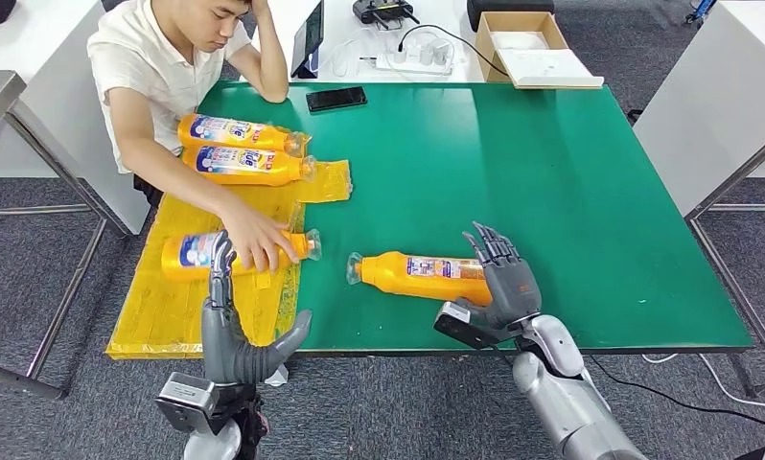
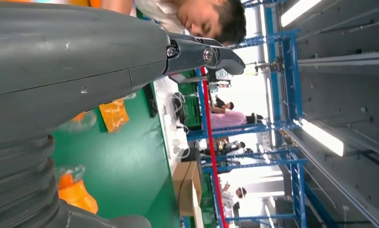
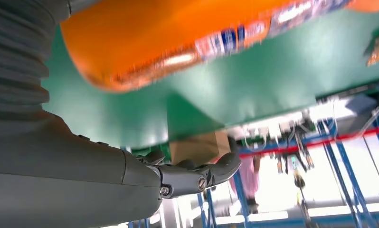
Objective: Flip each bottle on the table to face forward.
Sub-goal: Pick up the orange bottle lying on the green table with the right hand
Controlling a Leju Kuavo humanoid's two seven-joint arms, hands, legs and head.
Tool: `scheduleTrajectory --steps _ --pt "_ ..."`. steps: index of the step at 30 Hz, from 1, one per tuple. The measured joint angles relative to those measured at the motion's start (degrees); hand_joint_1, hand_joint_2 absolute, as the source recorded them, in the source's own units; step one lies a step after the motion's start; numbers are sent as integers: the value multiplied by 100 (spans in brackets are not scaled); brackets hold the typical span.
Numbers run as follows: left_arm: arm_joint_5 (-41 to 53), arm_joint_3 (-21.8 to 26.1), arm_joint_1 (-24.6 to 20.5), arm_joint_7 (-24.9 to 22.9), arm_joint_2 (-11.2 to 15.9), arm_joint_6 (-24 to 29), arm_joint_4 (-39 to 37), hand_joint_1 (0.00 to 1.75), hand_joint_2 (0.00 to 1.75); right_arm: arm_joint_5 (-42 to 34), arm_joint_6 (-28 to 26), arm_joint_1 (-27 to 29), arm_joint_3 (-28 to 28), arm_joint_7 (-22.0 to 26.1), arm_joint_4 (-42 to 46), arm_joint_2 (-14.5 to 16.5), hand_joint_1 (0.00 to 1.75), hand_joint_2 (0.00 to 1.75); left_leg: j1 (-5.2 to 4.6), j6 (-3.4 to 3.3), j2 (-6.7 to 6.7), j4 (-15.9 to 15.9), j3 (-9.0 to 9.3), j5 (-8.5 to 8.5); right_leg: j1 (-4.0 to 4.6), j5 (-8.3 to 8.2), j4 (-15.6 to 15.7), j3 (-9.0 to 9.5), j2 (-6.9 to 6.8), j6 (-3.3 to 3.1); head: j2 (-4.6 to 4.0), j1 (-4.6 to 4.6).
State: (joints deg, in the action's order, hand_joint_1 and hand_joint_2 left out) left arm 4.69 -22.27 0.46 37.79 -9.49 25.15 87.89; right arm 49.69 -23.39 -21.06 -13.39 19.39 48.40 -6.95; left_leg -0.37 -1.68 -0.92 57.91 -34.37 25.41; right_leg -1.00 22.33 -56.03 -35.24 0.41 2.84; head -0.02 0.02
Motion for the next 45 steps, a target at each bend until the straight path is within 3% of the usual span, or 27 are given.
scheduleTrajectory --steps 10,23,24,27,28,34,45 --pt "-37 -121 -119 -12 1 -50 -98 0 175 -159 602 -317 -244 -112 -771 180 0 175 1 0 2 0 1 0 1 0 0 0 0 0 2 1" --pt "41 -240 -291 -163 7 -257 -220 0 175 339 2122 -1306 -1031 -1530 -1729 181 0 175 0 -2 44 -1 106 11 2 1 12 81 27 -2 1 1" --pt "51 -249 -300 -167 7 -258 -229 0 175 361 2147 -1344 -1079 -1564 -1774 182 27 175 0 -2 43 -1 111 10 2 0 12 87 26 -2 1 2" --pt "98 -257 -322 -188 7 -255 -250 0 175 446 2188 -1437 -1215 -1690 -1879 187 151 175 0 -3 43 -1 123 8 2 -4 11 101 26 -1 2 1" --pt "113 -257 -334 -207 7 -268 -257 0 175 474 2206 -1462 -1260 -1739 -1906 190 167 175 0 -3 43 -1 127 7 2 -4 11 104 26 -1 2 0" --pt "106 -256 -384 -392 9 -535 -272 0 175 552 2441 -1594 -1476 -1912 -2032 195 173 175 0 -4 42 -1 131 6 2 -4 11 110 26 -1 2 1" --pt "105 -254 -391 -428 9 -635 -273 0 175 497 2474 -1668 -1613 -1784 -2073 175 175 175 -1 -4 42 -1 126 10 2 -3 12 108 26 1 2 1"
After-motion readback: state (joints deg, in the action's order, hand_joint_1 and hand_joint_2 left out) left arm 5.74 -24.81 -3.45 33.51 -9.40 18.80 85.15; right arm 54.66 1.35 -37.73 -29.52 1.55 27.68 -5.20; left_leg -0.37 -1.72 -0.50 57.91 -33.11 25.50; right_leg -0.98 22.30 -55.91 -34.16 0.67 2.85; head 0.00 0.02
